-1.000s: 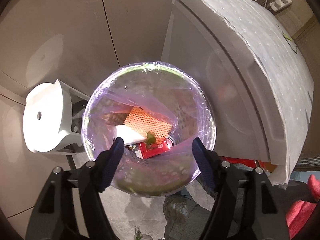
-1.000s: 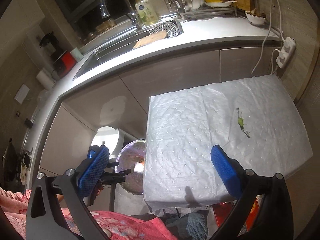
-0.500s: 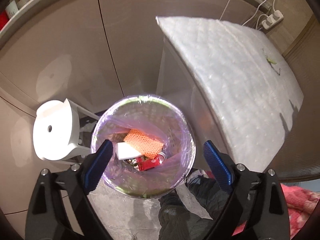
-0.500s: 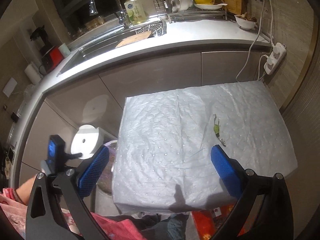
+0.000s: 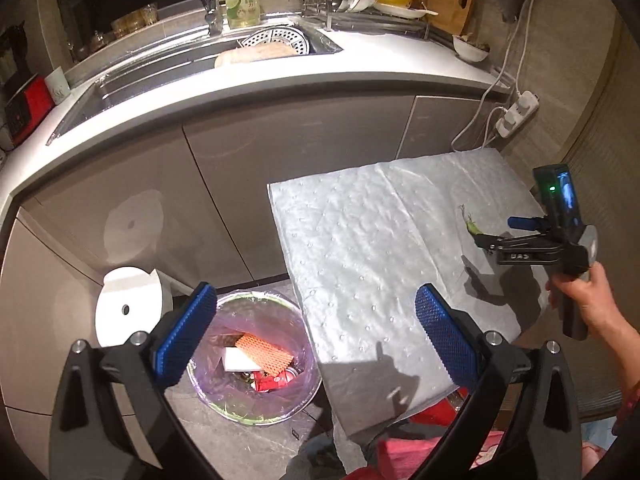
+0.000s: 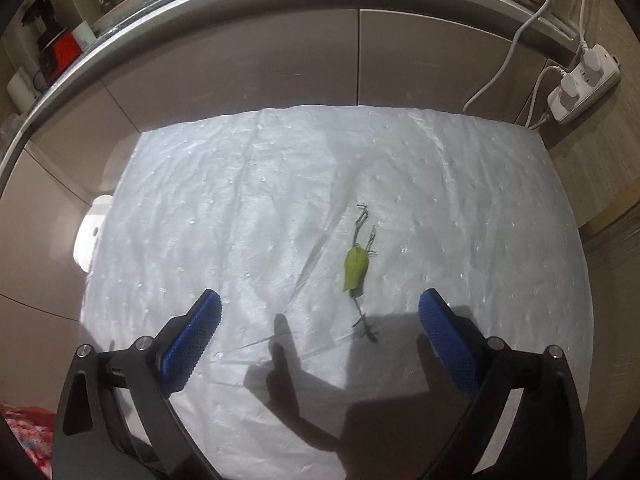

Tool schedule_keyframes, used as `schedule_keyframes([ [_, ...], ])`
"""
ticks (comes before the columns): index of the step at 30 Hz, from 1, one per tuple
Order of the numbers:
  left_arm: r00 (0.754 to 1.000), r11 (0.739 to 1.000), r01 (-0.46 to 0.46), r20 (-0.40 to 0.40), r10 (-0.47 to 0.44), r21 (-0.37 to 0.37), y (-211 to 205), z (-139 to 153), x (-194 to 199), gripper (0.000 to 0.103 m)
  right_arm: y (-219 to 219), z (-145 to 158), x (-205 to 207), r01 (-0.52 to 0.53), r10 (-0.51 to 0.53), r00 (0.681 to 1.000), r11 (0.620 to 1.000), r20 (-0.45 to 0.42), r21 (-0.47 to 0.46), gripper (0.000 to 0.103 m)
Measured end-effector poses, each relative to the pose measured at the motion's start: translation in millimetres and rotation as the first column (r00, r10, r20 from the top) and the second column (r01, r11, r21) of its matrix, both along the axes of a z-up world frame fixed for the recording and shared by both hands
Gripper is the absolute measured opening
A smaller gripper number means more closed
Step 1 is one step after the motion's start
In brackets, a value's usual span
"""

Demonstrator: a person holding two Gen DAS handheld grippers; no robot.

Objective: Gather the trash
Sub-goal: 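Move the right tool back to the table and grasp the green sprig, then carry the green sprig over the bin with the right tool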

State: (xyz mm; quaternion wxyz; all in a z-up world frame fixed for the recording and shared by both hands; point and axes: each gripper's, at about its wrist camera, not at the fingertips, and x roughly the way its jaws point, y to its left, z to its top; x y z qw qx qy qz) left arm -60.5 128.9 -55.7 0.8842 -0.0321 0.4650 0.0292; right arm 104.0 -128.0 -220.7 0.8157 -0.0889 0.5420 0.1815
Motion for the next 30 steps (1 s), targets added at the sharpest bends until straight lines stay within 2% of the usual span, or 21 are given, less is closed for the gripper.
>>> schedule_keyframes([
  [1,1.000,1.000,-0.004,0.007,0.004,0.007,-4,3,0,0.095,-1,-5,4,0.000,0.000,1.000,1.000,-0.001,-0.011,0.083],
  [6,0.999,0.999,-0.044,0.000,0.044,0.029,-13,8,-5,0.095,-3,-27,17,-0.010,0.009,1.000,0.999,-0.020,-0.045,0.075],
  [12,0.994,0.994,-0.107,-0.021,0.108,0.034,-10,5,-9,0.095,-6,-42,24,-0.020,0.017,0.999,0.998,-0.043,-0.059,0.055],
  [15,0.991,0.991,-0.129,-0.029,0.131,0.044,-8,4,-11,0.095,-5,-42,24,-0.033,0.031,0.999,0.998,-0.027,-0.062,0.051],
  [17,0.990,0.989,-0.138,-0.035,0.140,0.043,-7,2,-13,0.095,-5,-41,24,-0.036,0.035,0.999,0.998,-0.025,-0.050,0.040],
  [19,0.988,0.988,-0.146,-0.040,0.147,0.044,-7,1,-13,0.095,-6,-39,25,-0.037,0.036,0.999,0.999,-0.037,-0.023,0.024],
  [24,0.988,0.988,-0.148,-0.037,0.150,0.044,-3,1,-14,0.095,-8,-38,26,-0.049,0.049,0.998,0.999,-0.042,-0.009,0.012],
  [30,0.986,0.986,-0.161,-0.044,0.163,0.039,8,-1,-17,0.095,-9,-35,18,-0.039,0.042,0.997,0.998,-0.071,0.047,0.011],
])
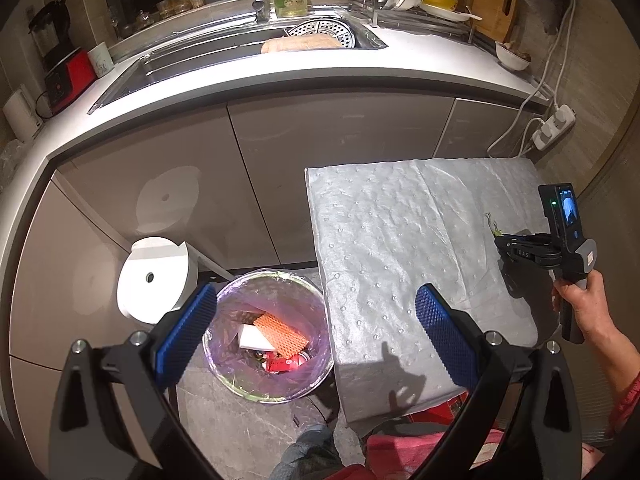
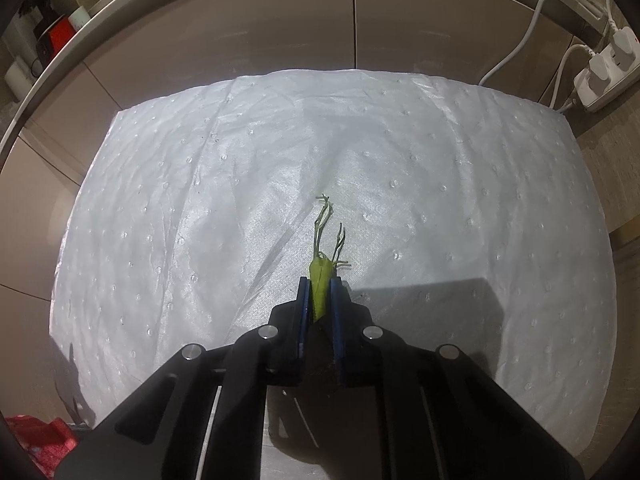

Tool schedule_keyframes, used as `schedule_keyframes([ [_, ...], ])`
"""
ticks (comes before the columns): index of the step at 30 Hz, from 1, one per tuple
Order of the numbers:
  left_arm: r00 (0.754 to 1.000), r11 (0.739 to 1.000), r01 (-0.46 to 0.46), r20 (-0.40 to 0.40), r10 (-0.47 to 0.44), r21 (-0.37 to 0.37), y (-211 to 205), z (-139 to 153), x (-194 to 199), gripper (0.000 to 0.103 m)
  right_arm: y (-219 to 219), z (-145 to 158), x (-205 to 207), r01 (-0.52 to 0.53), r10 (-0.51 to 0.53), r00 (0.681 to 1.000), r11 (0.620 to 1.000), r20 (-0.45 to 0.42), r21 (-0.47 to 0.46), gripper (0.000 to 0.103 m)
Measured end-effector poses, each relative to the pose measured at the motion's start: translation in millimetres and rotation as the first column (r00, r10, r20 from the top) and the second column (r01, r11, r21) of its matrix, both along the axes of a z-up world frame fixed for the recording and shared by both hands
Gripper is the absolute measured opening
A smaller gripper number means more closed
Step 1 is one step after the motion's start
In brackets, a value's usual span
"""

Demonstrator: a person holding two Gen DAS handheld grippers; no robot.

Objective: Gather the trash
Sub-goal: 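Carry the green sprig over the bin with the right tool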

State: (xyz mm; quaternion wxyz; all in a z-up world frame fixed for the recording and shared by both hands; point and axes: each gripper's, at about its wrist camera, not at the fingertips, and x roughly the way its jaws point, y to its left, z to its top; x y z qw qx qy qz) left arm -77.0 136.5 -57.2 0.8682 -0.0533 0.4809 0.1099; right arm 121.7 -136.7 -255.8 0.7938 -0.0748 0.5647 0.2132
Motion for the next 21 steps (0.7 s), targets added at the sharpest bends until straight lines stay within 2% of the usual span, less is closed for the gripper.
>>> schedule_keyframes([
  [4,1.000,1.000,-0.008,0.006,0.008,-0.003,11,1,-3,0.095,1,17,-4,0.014,-0.015,1.000,0.998,0.013,0.054,0.011],
  [10,0.999,0.999,-0.038,0.010,0.038,-0.008,34,-3,-11,0.095,30,67,-26,-0.055,0.045,0.996,0.989,0.071,0.137,0.011],
  [15,0.996,0.995,-0.095,0.004,0.095,-0.008,68,-10,-23,0.095,94,106,-63,-0.193,0.174,0.979,0.959,0.108,0.209,0.011],
  [18,0.990,0.990,-0.142,-0.005,0.142,-0.023,92,-16,-35,0.095,139,114,-87,-0.272,0.254,0.962,0.927,0.101,0.258,0.011],
  [21,0.983,0.983,-0.182,-0.010,0.182,-0.014,116,-21,-48,0.095,187,110,-109,-0.351,0.343,0.936,0.894,0.079,0.280,0.011],
])
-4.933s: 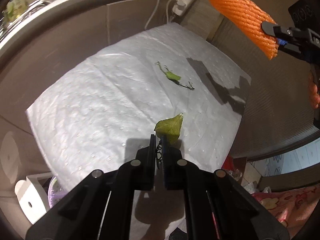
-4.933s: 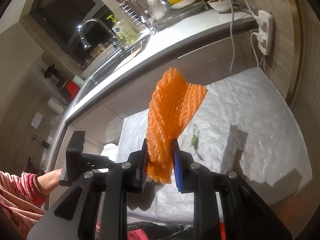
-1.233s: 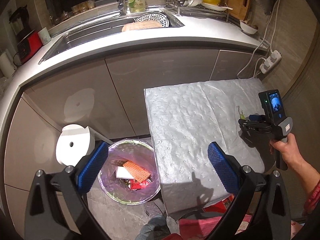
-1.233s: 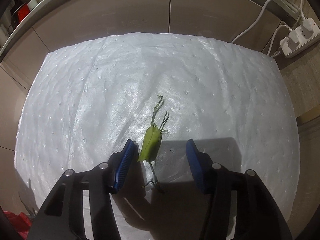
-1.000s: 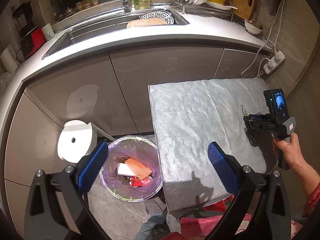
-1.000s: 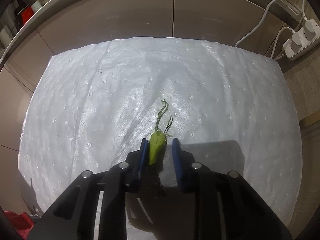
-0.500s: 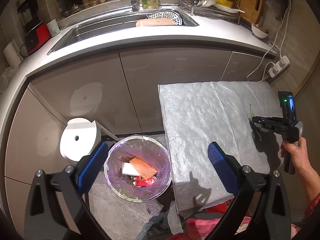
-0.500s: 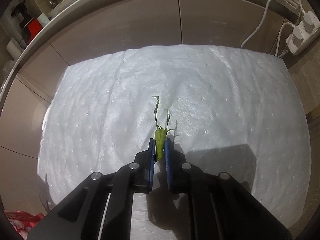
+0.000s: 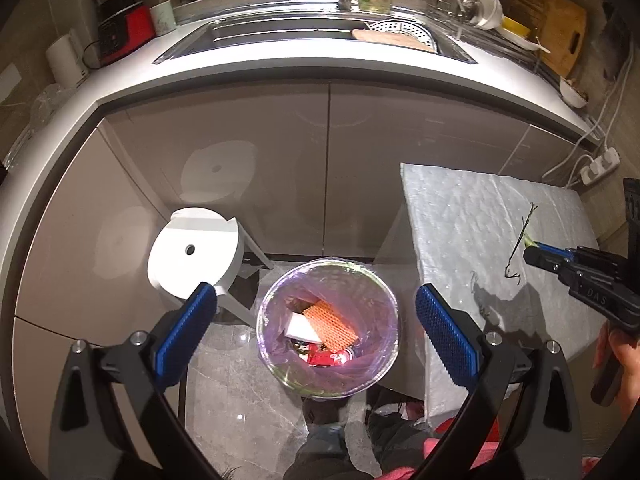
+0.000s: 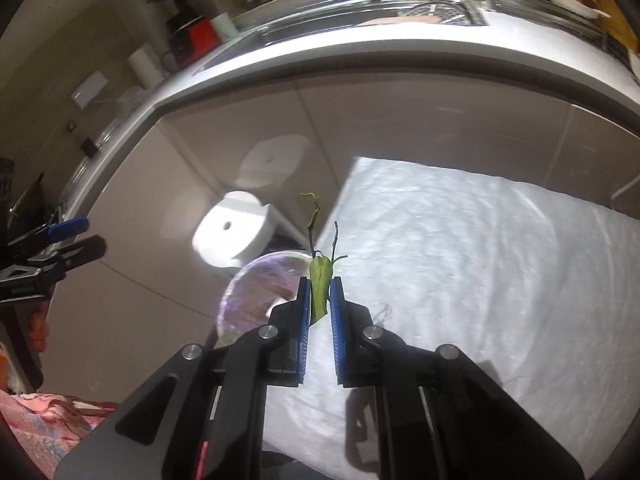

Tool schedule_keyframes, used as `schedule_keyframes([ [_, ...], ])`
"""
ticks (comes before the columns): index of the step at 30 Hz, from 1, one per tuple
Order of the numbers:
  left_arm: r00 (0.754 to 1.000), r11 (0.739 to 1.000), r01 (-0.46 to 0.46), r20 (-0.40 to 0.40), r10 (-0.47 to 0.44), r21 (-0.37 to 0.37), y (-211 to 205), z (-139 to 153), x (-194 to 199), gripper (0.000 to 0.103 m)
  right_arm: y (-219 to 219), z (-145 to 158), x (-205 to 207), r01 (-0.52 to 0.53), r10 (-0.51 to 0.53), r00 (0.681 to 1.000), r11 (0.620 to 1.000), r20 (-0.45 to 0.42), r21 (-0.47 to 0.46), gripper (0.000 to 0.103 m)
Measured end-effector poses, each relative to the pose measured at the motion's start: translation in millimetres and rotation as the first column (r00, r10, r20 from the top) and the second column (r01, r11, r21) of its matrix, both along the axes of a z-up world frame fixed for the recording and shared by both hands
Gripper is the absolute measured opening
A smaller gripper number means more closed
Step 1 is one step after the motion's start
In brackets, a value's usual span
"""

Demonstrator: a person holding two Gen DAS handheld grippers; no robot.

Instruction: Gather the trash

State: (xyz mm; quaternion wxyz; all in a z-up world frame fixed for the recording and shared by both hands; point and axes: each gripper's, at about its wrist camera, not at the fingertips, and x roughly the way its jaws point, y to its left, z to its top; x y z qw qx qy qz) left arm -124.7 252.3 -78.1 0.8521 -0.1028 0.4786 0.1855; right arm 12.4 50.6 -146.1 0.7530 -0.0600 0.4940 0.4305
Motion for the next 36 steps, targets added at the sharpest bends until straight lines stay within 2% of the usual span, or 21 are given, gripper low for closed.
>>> schedule_keyframes([
  [3,0.999,0.999,-0.036,-0.021,0.036,-0.002,22,-9,-13,0.095,41,-17,-19,-0.079,0.079,0.996,0.997,-0.039,-0.015,0.011],
  [9,0.996,0.998,-0.067,-0.065,0.066,-0.013,50,-23,-32,0.095,107,-83,-39,-0.180,0.165,0.977,0.978,-0.138,-0.107,0.011],
  [16,0.995,0.998,-0.060,-0.087,0.058,-0.022,65,-30,-38,0.095,152,-146,-54,-0.260,0.213,0.953,0.941,-0.216,-0.216,0.011],
  [20,0.995,0.999,-0.046,-0.094,0.043,-0.026,70,-33,-36,0.095,161,-168,-59,-0.273,0.208,0.947,0.922,-0.244,-0.275,0.012],
  [21,0.995,0.999,-0.041,-0.094,0.039,-0.026,71,-33,-36,0.095,162,-170,-60,-0.270,0.202,0.947,0.921,-0.248,-0.279,0.017],
  [22,0.995,0.999,-0.037,-0.094,0.034,-0.028,71,-34,-35,0.095,164,-172,-60,-0.267,0.197,0.947,0.921,-0.254,-0.283,0.030],
  [23,0.995,0.999,-0.033,-0.095,0.030,-0.031,71,-34,-34,0.095,164,-173,-60,-0.264,0.192,0.947,0.920,-0.257,-0.288,0.036],
  [25,0.995,0.999,-0.025,-0.095,0.022,-0.037,70,-35,-33,0.095,161,-173,-58,-0.259,0.182,0.946,0.920,-0.267,-0.292,0.056],
  [27,0.995,0.999,-0.014,-0.095,0.011,-0.038,69,-36,-31,0.095,157,-172,-56,-0.248,0.168,0.944,0.928,-0.283,-0.277,0.060],
  [28,0.995,0.999,-0.008,-0.095,0.004,-0.038,68,-36,-30,0.095,155,-170,-55,-0.239,0.160,0.945,0.932,-0.285,-0.271,0.066],
  [31,0.996,0.999,0.012,-0.086,-0.016,-0.041,64,-33,-26,0.095,146,-158,-50,-0.202,0.130,0.949,0.950,-0.285,-0.239,0.068],
  [32,0.996,0.999,0.019,-0.083,-0.022,-0.041,62,-32,-24,0.095,143,-151,-48,-0.186,0.119,0.952,0.957,-0.284,-0.222,0.070],
  [33,0.996,0.999,0.029,-0.079,-0.032,-0.040,59,-30,-22,0.095,136,-140,-45,-0.164,0.105,0.955,0.966,-0.277,-0.200,0.080],
  [34,0.996,0.999,0.040,-0.073,-0.042,-0.037,56,-28,-19,0.095,130,-129,-42,-0.141,0.091,0.960,0.974,-0.266,-0.177,0.087],
  [36,0.996,0.997,0.070,-0.055,-0.072,-0.032,48,-22,-14,0.095,114,-103,-36,-0.083,0.048,0.971,0.986,-0.232,-0.142,0.089],
])
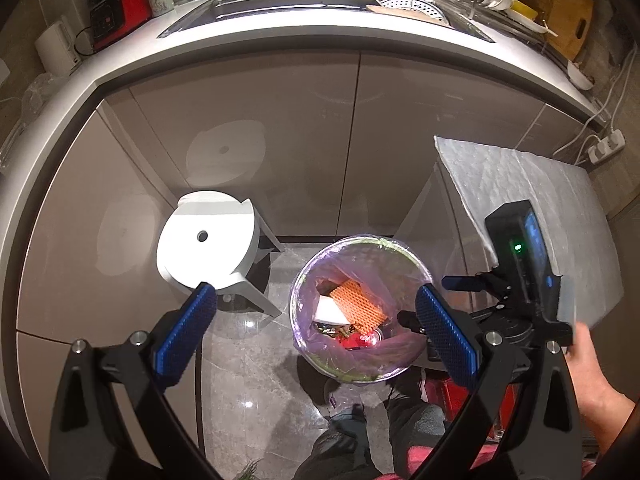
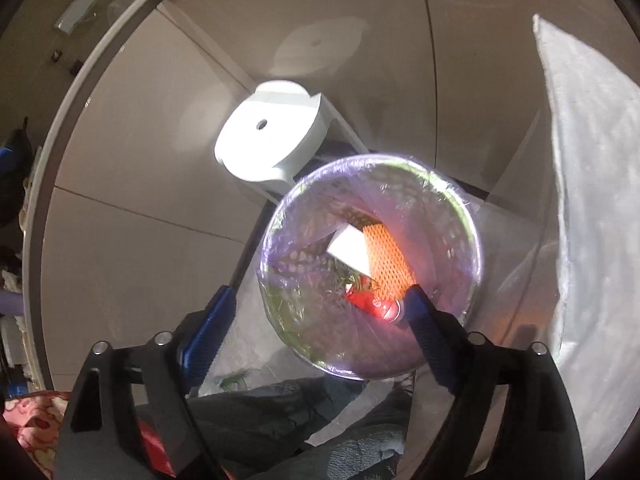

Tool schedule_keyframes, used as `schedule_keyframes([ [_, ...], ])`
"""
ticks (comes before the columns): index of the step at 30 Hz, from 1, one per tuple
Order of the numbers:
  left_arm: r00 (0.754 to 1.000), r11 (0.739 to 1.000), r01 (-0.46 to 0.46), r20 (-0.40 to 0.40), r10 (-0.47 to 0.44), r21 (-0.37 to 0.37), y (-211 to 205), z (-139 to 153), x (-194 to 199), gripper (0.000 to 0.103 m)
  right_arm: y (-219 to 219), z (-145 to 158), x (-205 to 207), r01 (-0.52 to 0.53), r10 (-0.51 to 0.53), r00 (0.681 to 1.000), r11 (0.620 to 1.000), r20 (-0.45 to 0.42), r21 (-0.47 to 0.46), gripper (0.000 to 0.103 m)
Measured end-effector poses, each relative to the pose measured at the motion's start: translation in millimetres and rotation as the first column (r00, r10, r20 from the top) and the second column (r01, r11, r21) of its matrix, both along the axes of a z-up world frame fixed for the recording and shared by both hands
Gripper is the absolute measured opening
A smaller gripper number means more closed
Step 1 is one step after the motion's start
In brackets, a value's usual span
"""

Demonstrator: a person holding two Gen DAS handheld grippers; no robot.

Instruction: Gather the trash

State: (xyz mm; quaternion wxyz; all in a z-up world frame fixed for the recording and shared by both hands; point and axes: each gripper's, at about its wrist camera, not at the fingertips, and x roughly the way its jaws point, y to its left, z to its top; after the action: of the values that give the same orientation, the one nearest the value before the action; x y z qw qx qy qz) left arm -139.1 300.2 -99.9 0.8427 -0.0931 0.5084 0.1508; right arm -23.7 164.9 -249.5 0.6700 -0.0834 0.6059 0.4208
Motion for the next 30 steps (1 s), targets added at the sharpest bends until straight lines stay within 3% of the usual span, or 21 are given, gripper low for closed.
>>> schedule_keyframes([
  [4,0.995,0.996,0.084,0.047,-0.084,0.009,-23,18,14,0.095,-43,58,12,0.146,-0.151,0.986,0.987,0.074,0.066,0.101],
  [7,0.984,0.988,0.154,0.090,-0.154,0.007,-41,37,25,0.095,-79,101,16,0.249,-0.262,0.960,0.960,0.102,0.129,0.101],
  [11,0.960,0.968,0.250,0.128,-0.250,0.013,-68,66,41,0.095,-126,159,14,0.365,-0.397,0.902,0.912,0.170,0.187,0.101],
  [15,0.918,0.937,0.345,0.186,-0.350,0.059,-103,103,54,0.095,-170,210,7,0.467,-0.501,0.829,0.865,0.251,0.183,0.101],
  [18,0.889,0.918,0.389,0.232,-0.396,0.079,-128,131,60,0.095,-196,244,-5,0.515,-0.546,0.771,0.838,0.329,0.182,0.101],
  [22,0.867,0.902,0.426,0.252,-0.430,0.073,-158,164,68,0.095,-220,279,-23,0.557,-0.580,0.703,0.809,0.413,0.188,0.101],
  [30,0.866,0.925,0.367,0.326,-0.378,0.096,-206,207,45,0.095,-268,329,-60,0.584,-0.603,0.604,0.780,0.521,0.226,0.101],
])
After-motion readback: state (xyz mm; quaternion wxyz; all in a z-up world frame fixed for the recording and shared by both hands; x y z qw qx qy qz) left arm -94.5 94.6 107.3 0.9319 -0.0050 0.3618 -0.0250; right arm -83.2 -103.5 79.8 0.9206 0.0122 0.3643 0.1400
